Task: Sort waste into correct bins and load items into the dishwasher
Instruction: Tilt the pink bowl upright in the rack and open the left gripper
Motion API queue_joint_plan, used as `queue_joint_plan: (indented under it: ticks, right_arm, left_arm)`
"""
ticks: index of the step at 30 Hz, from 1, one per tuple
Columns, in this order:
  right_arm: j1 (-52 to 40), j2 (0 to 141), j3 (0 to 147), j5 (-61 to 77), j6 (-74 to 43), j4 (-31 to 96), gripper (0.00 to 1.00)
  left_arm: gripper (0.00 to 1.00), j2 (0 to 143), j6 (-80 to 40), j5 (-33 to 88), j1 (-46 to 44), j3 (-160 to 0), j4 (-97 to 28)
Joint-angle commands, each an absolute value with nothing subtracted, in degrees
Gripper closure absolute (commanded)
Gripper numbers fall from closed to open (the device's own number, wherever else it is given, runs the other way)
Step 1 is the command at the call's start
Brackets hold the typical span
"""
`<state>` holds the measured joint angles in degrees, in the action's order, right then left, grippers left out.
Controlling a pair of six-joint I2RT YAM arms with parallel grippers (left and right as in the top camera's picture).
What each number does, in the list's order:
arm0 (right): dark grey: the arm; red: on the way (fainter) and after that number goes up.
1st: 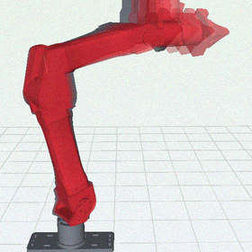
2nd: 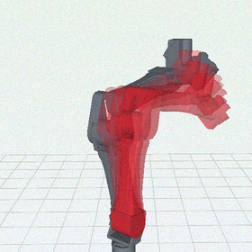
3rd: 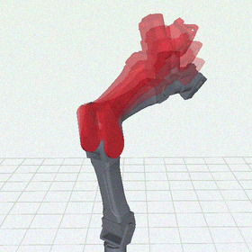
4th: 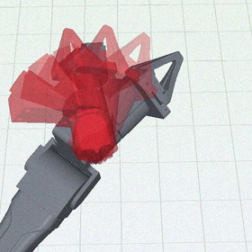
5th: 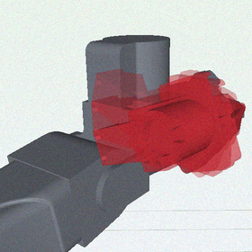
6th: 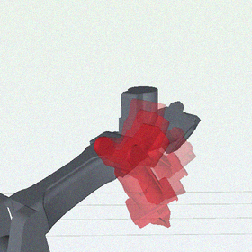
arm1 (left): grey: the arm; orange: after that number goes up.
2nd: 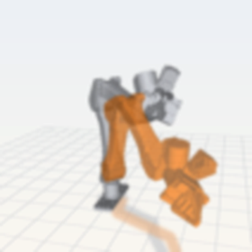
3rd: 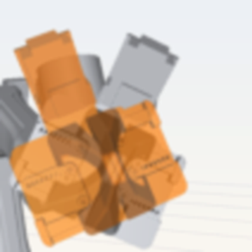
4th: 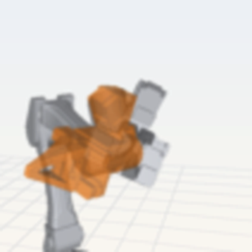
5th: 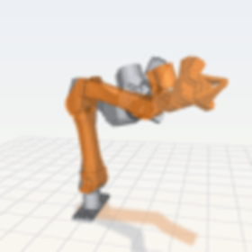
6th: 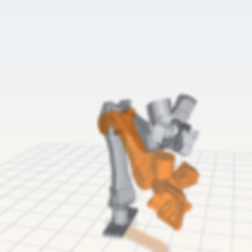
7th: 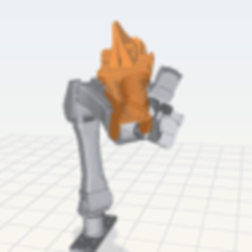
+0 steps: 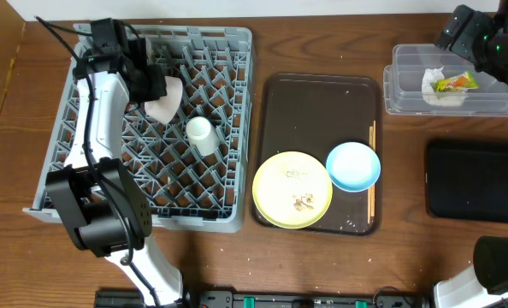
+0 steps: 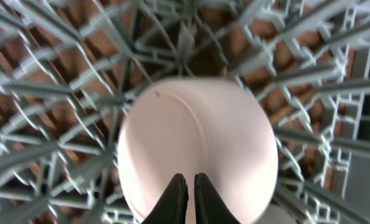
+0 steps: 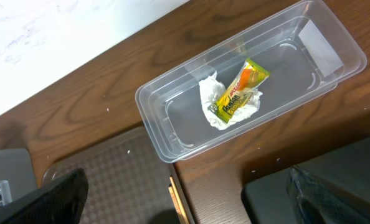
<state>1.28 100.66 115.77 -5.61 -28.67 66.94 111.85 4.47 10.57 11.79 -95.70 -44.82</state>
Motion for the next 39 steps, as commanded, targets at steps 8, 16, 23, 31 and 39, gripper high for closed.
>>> queue_joint_plan:
  ticks: [8, 16, 23, 31, 39]
  right_arm:
    - [1.4, 100.6, 116.1, -5.8, -28.7, 67.1, 0.01]
    - [1.4, 100.6, 116.1, -5.8, -28.7, 67.1, 0.01]
    - [1.4, 100.6, 116.1, -5.8, -28.7, 67.1, 0.01]
    - [1.4, 100.6, 116.1, -5.8, -28.7, 67.1, 0.01]
    - [1.4, 100.6, 116.1, -5.8, -28.7, 67.1, 0.01]
  left_arm:
    - [0.92, 110.9, 4.0, 21.7, 11.7, -95.8, -48.2]
    - [0.92, 110.3, 6.8, 31.5, 9.7, -95.9, -48.0]
    - [0.92, 103.7, 7.3, 13.7, 8.9, -95.9, -46.5]
    - [0.92, 103.8, 1.4, -3.6, 13.2, -95.7, -43.9]
    - [0.92, 110.2, 1.4, 9.5, 13.3, -95.0, -44.0]
